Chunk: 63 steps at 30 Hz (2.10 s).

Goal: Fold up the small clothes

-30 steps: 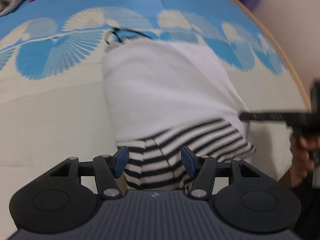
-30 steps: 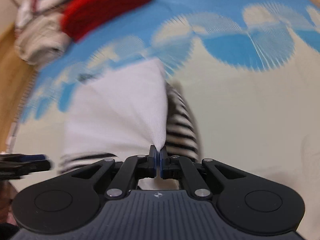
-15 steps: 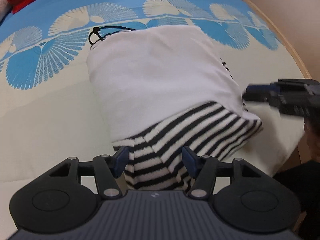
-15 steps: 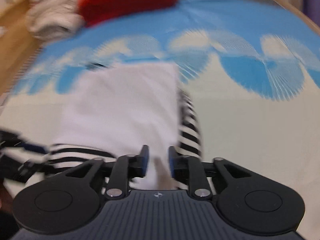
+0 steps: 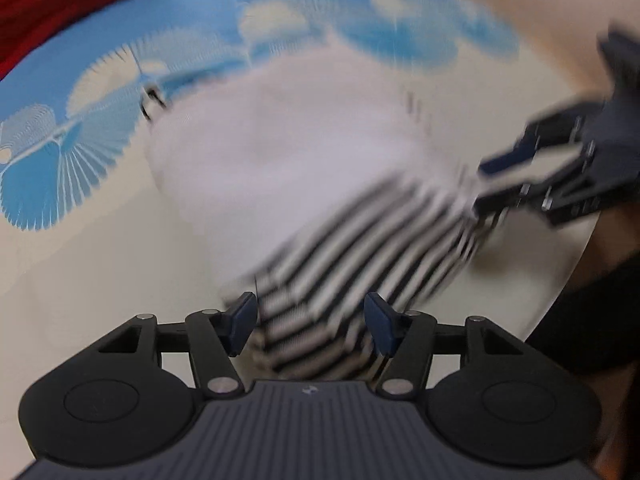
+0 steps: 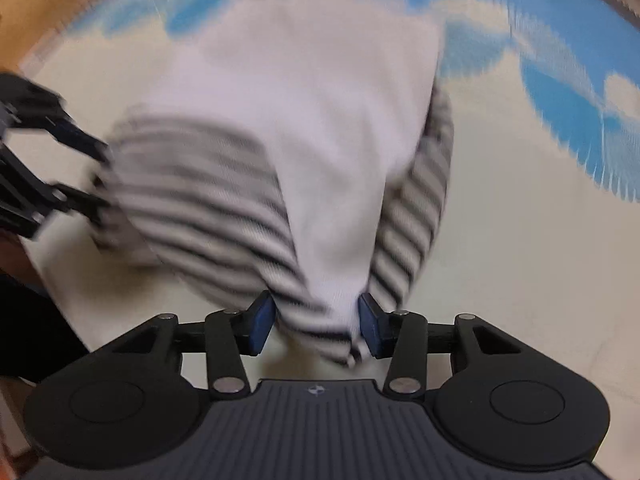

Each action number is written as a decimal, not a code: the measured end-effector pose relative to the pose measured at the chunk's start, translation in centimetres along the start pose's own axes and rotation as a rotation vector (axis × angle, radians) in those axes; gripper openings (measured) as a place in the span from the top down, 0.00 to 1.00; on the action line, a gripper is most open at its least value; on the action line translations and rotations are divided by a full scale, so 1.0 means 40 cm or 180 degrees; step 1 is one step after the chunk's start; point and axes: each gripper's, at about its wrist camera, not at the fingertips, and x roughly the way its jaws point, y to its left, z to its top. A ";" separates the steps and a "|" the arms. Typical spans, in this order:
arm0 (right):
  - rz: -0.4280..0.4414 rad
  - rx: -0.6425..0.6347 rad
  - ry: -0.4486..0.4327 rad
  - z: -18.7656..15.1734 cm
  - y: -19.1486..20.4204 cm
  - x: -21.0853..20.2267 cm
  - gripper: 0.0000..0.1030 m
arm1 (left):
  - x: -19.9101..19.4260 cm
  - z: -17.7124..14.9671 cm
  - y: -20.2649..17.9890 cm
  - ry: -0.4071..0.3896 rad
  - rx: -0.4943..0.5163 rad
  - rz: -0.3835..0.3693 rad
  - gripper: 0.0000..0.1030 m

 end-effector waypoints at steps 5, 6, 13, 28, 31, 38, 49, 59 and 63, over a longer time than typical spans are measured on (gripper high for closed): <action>-0.0075 0.0375 -0.0746 0.088 -0.055 -0.052 0.54 | 0.043 0.037 0.031 -0.0028 -0.0260 0.0140 0.44; -0.0105 0.0480 -0.0833 0.110 -0.066 -0.043 0.54 | 0.077 0.033 0.029 0.0117 -0.0239 0.0190 0.45; -0.0344 0.1080 -0.1088 0.225 -0.124 0.093 0.54 | 0.075 0.051 0.047 0.0061 -0.0391 0.0248 0.42; -0.0699 0.1456 -0.0852 0.215 -0.191 0.140 0.48 | 0.106 0.100 0.101 0.0041 -0.0791 0.0566 0.40; -0.0566 0.1440 -0.1025 0.193 -0.171 0.050 0.47 | 0.099 0.096 0.097 0.0037 -0.0813 0.0546 0.36; -0.0583 0.1242 -0.0771 0.116 -0.039 -0.044 0.32 | 0.106 0.094 0.145 -0.0050 -0.0986 0.0550 0.14; -0.0456 0.1589 -0.0143 0.034 -0.078 0.124 0.33 | 0.241 0.072 0.286 0.0011 -0.1950 -0.0508 0.13; -0.0337 0.1598 -0.0223 0.055 -0.052 0.146 0.83 | 0.255 0.138 0.258 -0.0145 -0.1664 -0.0484 0.51; -0.0379 0.1671 -0.0364 0.079 -0.047 0.140 0.93 | 0.189 0.167 0.259 -0.0487 -0.1398 -0.0440 0.56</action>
